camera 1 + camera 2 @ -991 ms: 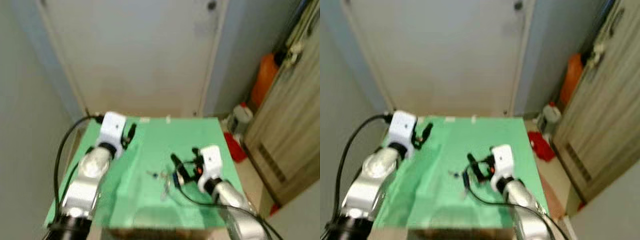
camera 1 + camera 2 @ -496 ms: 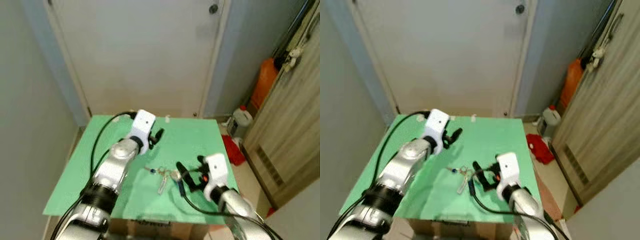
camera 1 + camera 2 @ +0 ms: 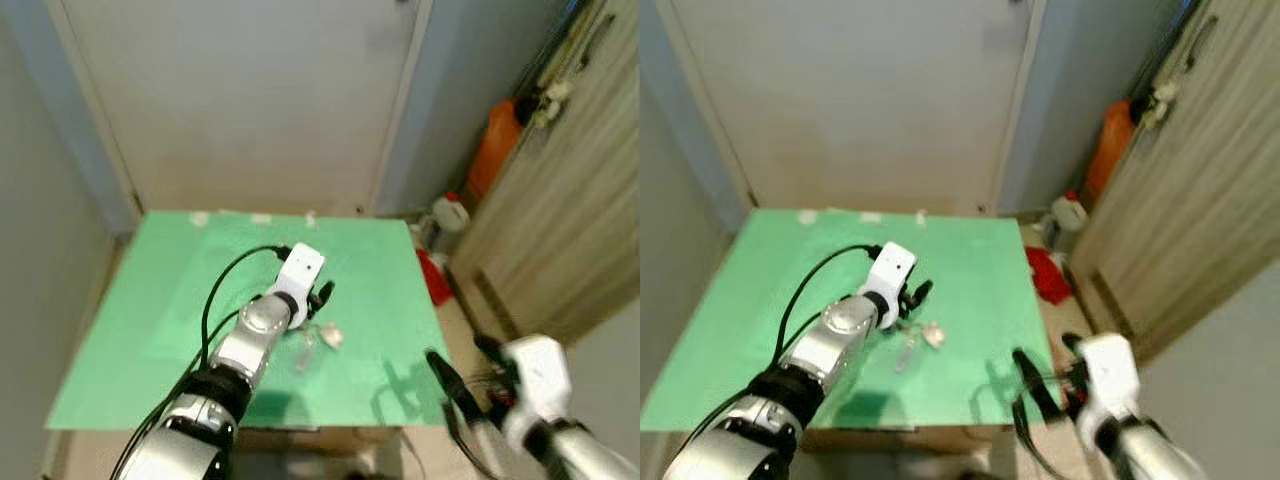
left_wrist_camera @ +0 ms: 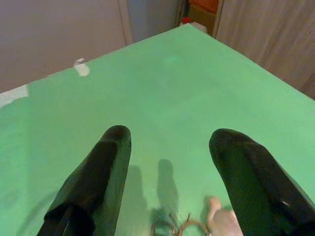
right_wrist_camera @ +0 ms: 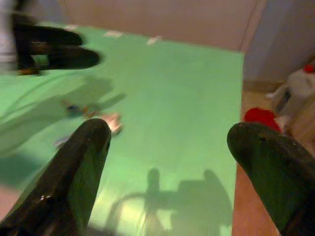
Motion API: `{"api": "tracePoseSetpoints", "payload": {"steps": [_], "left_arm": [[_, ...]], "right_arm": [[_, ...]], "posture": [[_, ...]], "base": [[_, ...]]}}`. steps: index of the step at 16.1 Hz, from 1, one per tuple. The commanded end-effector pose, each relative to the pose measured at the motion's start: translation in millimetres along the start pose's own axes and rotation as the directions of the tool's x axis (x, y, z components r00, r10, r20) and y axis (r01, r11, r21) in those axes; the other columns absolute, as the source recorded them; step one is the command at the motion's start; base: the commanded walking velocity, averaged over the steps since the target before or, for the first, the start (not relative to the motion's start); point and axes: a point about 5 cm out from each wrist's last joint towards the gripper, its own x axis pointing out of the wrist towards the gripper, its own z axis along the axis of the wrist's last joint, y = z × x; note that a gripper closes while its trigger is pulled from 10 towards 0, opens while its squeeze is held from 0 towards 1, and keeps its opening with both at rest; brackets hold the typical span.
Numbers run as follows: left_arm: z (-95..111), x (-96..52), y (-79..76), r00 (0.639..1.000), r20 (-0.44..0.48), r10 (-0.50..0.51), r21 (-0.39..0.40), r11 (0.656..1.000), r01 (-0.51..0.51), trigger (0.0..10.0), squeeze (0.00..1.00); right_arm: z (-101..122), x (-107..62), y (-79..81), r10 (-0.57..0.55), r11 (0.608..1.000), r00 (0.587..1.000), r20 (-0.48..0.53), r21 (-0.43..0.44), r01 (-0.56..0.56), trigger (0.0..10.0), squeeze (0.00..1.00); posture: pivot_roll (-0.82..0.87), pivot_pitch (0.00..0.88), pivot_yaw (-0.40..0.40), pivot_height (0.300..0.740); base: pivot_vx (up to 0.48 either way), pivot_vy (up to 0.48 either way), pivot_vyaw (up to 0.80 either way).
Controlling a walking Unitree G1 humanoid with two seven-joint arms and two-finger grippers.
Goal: Hang keys on a hook
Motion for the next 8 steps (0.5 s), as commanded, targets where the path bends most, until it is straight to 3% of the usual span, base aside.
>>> {"api": "tracePoseSetpoints", "payload": {"steps": [1, 3, 5, 8], "left_arm": [[2.4, 2.3, -2.6, 1.0, 0.009, 0.003, 0.032, 0.999, -0.003, 10.0, 0.0], [-1.9, 3.1, -3.2, 1.0, 0.004, 0.028, 0.058, 0.998, -0.028, 10.0, 0.0], [-6.4, 3.8, -6.6, 0.999, 0.002, 0.043, 0.006, 0.999, -0.043, 10.0, 0.0], [-11.9, 3.7, -22.3, 1.0, 0.008, 0.005, -0.025, 1.0, -0.005, 10.0, 0.0]], "right_arm": [[10.7, -11.5, -1.2, 0.036, 0.999, 0.999, 0.003, 0.006, -0.036, 10.0, 0.0], [12.6, -32.3, -0.4, 0.097, 0.995, 0.993, -0.073, 0.022, -0.095, 10.0, 0.0], [11.6, -55.1, -0.3, 0.144, 0.989, 0.976, -0.161, 0.056, -0.137, 10.0, 0.0], [9.4, -65.2, 0.0, 0.148, 0.986, 0.965, -0.215, 0.102, -0.129, 10.0, 0.0]], "posture": [[-0.37, 0.19, -0.119, 0.736], [-0.4, 0.22, -0.16, 0.736], [-0.41, 0.251, -0.196, 0.736], [-0.44, 0.282, -0.232, 0.736]], "base": [[0.0, 0.0, 0.0], [0.0, 0.0, 0.0], [0.0, 0.0, 0.0], [0.0, 0.0, 0.0]]}}
